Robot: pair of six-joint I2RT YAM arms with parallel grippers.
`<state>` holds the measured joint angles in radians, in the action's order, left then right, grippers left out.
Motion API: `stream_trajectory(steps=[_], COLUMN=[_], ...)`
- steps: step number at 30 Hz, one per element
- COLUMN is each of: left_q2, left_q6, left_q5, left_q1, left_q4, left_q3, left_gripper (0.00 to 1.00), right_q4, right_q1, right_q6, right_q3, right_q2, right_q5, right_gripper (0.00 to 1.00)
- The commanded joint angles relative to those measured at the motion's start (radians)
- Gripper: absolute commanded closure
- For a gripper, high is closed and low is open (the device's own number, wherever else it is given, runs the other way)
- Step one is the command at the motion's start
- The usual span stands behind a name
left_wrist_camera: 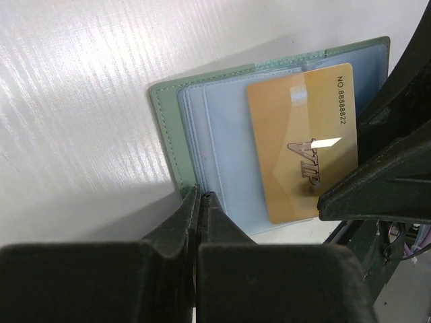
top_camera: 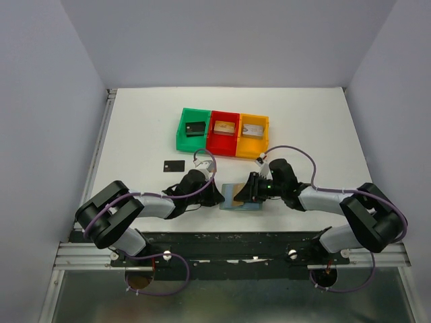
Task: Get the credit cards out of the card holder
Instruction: Remove the credit card from the card holder.
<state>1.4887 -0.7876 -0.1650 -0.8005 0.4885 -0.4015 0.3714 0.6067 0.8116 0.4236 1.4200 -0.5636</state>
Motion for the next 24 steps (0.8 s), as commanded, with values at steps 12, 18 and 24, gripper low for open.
stream_trajectory(steps=[12, 18, 24], left_q2=[0.008, 0.005, 0.002], left_q6=[0.019, 0.016, 0.017], left_q5=[0.032, 0.03, 0.032], left_q1=[-0.005, -0.003, -0.003], left_q4=[-0.093, -0.085, -0.082], left_q3=[0.036, 0.039, 0.044], left_gripper=[1.0, 1.0, 1.0], right_q4=[-0.061, -0.074, -0.146], right_q1=[-0.028, -0.035, -0.044], right_q6=[-0.025, -0.031, -0.049], right_q3=[-0.011, -0.017, -0.02], right_q2=[-0.049, -0.056, -0.098], right_q5=[0.073, 0.088, 0.149], right_gripper=[0.73, 0.78, 0.94])
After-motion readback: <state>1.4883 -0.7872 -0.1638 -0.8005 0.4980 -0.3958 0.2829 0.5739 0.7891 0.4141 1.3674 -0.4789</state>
